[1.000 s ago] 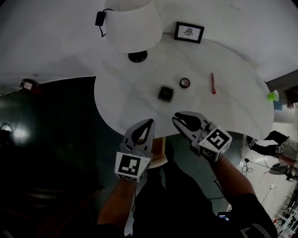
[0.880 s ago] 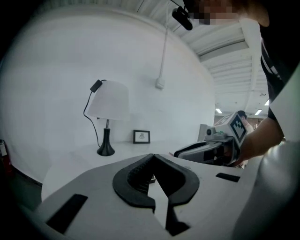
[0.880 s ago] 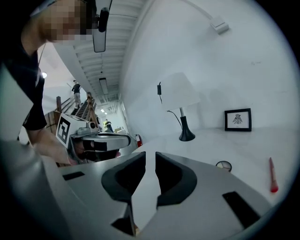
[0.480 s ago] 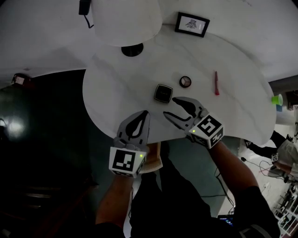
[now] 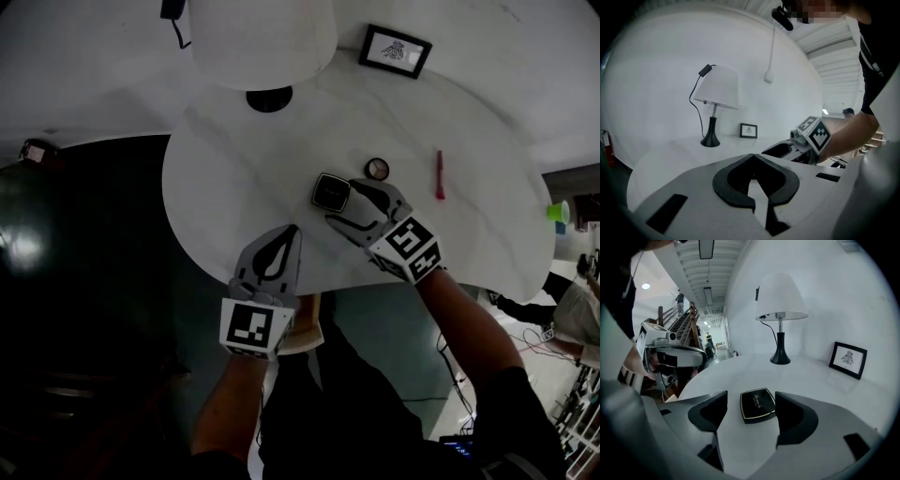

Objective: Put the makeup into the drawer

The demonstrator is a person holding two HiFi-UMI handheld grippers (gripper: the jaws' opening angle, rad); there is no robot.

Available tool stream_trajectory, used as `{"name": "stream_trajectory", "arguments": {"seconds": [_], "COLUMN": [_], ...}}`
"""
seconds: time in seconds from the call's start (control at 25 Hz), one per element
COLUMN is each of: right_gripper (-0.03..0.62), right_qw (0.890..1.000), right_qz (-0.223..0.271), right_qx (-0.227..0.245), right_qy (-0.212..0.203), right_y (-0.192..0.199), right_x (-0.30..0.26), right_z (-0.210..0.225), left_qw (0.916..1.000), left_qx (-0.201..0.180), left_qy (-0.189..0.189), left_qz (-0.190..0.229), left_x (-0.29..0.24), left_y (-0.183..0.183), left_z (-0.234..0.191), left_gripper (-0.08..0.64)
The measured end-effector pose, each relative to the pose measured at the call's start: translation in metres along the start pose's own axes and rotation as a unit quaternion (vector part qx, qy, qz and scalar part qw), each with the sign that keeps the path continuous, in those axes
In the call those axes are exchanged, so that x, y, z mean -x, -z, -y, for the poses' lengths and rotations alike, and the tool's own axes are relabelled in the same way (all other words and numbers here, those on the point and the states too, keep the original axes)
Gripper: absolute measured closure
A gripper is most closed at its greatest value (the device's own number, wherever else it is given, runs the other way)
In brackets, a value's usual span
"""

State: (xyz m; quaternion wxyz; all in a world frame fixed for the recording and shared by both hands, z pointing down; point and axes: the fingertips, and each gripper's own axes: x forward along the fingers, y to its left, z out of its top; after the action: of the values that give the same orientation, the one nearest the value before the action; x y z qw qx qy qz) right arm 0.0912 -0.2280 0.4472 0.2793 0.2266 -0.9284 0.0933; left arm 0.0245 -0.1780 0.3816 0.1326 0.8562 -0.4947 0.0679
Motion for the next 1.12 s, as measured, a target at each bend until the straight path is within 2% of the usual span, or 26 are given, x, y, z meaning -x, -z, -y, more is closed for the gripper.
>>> {"name": "stream_trajectory", "arguments": {"seconds": [0.28, 0.6, 0.84, 1.12], "right_gripper": [0.316, 0.313, 0.315, 0.316], "right_qw": [0.999, 0.996, 0.995, 0.995], "right_qz": [-0.038, -0.088, -0.094, -0.093], "right_qx": [0.018, 0.027, 0.033, 0.042], "right_qy": [-0.005, -0.014, -0.014, -0.004], "right_y": [0.008, 0.025, 0.024, 0.023], "right_x": [-0.014, -0.026, -0.030, -0.026], "right_z": [0.008, 0.007, 0.009, 0.004], "left_qw": [0.9999, 0.9999, 0.9998, 0.9997], "left_qx": [-0.006, 0.001, -0.009, -0.011], "left_qy": [-0.002, -0.013, -0.013, -0.017], "left_qz": [-0.015, -0.003, -0.015, -0.010], "left_x": [0.005, 0.010, 0.017, 0.029], "left_y": [0.010, 0.004, 0.011, 0.006], "left_z": [-0.004, -0.008, -0.011, -0.014], "left_gripper": [0.549, 0.549, 0.549, 0.548]}}
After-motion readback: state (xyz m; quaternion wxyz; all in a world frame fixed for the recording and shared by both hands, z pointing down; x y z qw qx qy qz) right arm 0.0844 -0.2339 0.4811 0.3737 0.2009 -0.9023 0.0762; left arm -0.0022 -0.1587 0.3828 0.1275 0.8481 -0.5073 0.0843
